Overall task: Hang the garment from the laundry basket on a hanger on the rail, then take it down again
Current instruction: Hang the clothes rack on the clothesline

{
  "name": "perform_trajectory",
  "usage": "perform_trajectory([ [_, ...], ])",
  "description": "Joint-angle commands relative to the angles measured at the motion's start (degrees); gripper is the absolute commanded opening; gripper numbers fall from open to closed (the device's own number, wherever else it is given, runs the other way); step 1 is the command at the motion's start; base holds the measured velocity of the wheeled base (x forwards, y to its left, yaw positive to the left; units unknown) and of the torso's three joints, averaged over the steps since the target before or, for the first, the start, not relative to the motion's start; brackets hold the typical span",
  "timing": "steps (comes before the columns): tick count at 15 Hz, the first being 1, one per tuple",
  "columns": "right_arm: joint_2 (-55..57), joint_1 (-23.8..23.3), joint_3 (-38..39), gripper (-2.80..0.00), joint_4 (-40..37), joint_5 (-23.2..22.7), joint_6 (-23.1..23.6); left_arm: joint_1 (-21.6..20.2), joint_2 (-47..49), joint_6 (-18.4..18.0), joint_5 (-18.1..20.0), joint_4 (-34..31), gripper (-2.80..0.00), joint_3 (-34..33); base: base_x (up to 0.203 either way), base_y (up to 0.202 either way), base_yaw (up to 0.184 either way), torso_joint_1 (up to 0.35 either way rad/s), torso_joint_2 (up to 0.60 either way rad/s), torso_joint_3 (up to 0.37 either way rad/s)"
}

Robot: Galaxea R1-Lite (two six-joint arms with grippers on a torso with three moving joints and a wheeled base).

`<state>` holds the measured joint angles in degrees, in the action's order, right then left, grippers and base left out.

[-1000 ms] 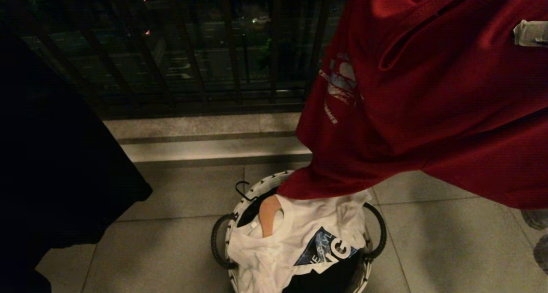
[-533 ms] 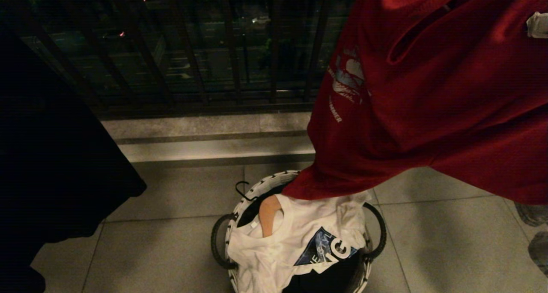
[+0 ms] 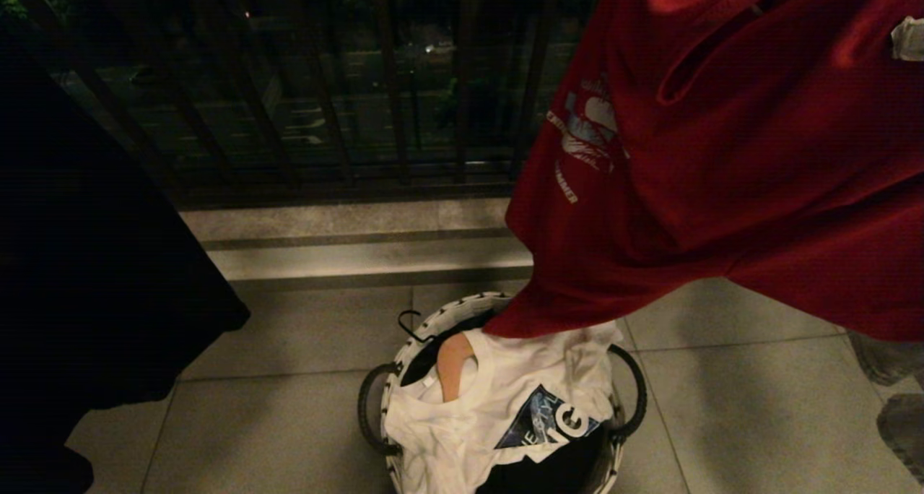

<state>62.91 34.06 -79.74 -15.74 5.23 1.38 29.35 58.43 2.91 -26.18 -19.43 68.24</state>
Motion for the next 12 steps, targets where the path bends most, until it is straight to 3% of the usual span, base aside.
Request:
perform_trajectory([
  [1, -0.28, -0.05, 0.25, -2.80, -0.01, 0.11, 0.03, 0.00, -0.67, -0.09, -0.11, 0.14, -2.80, -0.28, 0.000, 0.000, 0.000, -0.002, 0.00, 0.183],
  [4, -1.21, -0.15, 0.02, -2.80, 0.01, 0.24, 0.03, 0.00, -0.12, -0.44, -0.05, 6.78, -2.80, -0.01, 0.000, 0.000, 0.000, 0.005, 0.00, 0.198],
  [12, -3.53, -0.40, 0.13, -2.80, 0.03, 0.31, 0.03, 0.00, 0.86, -3.04, -0.18, 7.22, -2.80, -3.49, 0.000, 0.000, 0.000, 0.001, 0.00, 0.204],
])
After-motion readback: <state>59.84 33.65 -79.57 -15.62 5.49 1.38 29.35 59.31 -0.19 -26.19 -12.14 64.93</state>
